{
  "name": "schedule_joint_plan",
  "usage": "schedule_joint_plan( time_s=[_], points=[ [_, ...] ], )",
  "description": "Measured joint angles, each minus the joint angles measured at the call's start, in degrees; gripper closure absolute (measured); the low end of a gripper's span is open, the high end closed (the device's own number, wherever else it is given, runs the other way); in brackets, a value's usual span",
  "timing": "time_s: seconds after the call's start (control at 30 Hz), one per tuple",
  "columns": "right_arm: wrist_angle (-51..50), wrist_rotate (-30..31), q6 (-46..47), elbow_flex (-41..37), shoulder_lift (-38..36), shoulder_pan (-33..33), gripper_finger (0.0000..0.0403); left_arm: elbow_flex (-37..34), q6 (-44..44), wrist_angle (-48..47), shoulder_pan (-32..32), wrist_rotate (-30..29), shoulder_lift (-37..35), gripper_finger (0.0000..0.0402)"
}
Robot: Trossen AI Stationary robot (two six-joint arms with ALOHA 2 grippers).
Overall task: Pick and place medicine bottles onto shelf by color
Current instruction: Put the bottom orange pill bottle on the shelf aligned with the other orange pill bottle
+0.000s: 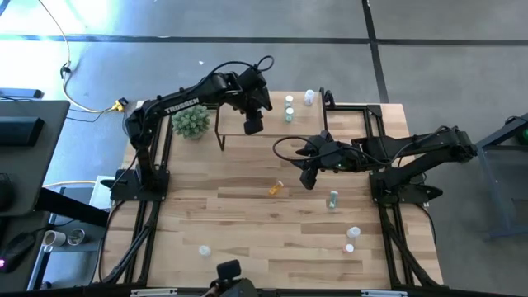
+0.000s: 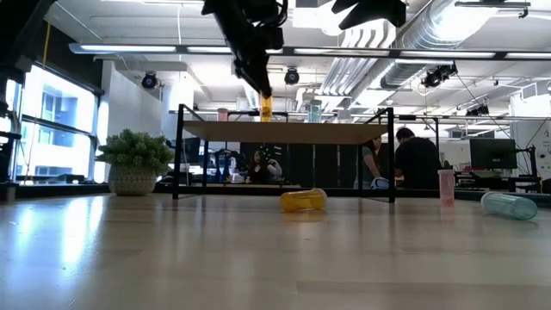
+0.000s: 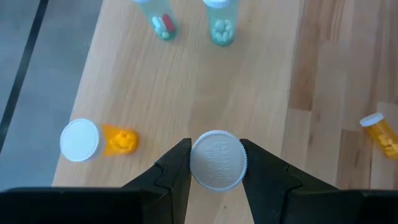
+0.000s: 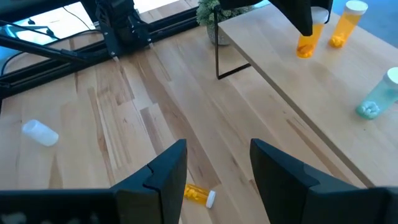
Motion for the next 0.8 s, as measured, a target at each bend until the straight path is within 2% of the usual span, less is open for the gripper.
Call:
schedule_joint_plan(
  time_s=[0.27, 0.8],
  points=[
    [0.0, 0.0, -0.59, 0.0, 0.0, 0.0, 0.0238, -0.39, -0.08, -0.16, 1.72, 3.97, 0.01, 0.0286],
    [0.02, 0.0, -1.07, 0.0, 0.0, 0.0, 0.0238, -0.33, -0.02, 1.15, 3.63, 6.88, 2.85, 0.0286]
  ],
)
